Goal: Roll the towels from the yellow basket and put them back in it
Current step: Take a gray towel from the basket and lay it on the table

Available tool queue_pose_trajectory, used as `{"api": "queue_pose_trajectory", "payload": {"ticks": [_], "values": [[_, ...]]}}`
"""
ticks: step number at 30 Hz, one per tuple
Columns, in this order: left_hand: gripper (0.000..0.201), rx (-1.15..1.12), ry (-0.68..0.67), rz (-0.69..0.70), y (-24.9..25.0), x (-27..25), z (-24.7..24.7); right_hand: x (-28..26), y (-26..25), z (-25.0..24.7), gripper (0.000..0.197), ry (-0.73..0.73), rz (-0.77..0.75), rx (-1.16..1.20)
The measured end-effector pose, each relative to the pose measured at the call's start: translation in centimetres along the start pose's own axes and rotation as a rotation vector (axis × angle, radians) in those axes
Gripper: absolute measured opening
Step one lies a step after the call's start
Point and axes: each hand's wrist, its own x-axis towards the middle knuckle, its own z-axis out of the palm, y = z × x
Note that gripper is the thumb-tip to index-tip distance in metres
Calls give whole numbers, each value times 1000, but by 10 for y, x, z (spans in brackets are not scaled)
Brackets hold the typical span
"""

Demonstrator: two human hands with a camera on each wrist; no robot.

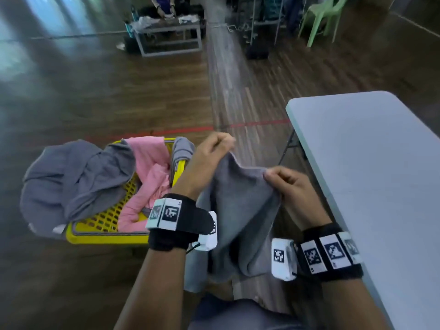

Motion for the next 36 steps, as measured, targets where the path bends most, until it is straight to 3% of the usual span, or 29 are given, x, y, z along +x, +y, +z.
{"api": "queue_pose_trajectory", "payload": {"ticks": [2,4,9,11,15,16,17,19,21,22,25,27,29,33,35,36], "values": [[26,-9,-228,-70,-2,-6,9,12,-27,4,17,37,-133,-79],[19,-108,-321,-87,0,-9,14,21,-36,12,15,54,-173,-168],[22,-236,14,23,9,3,0,8,2,27,27,-115,20,-75],[19,-233,34,14,10,2,-3,5,-1,25,31,-81,-14,-47],[17,-74,-315,-24,9,-10,6,16,-46,19,23,39,-178,-52],[16,-115,-345,-12,12,-12,8,19,-52,20,21,40,-186,-62],[15,-214,-323,-14,15,-13,8,19,-52,22,22,32,-174,-62],[21,-365,-156,2,20,-7,3,16,-38,28,26,6,-111,-7],[38,-371,-16,48,20,2,-3,8,-20,33,26,-31,-62,42],[40,-324,-8,68,19,4,-4,5,-17,33,25,-30,-61,60],[30,-31,-216,55,16,2,6,8,-36,26,27,52,-183,27],[34,10,-356,0,14,-3,15,15,-56,19,25,119,-289,-50],[36,-160,-288,-1,19,-5,18,19,-59,17,24,143,-283,-96],[32,-342,80,102,34,3,16,8,-35,27,31,27,-129,-41],[27,-243,91,129,29,6,16,6,-33,29,32,66,-140,-9],[22,-151,8,116,27,6,17,7,-38,27,32,106,-176,-9]]}}
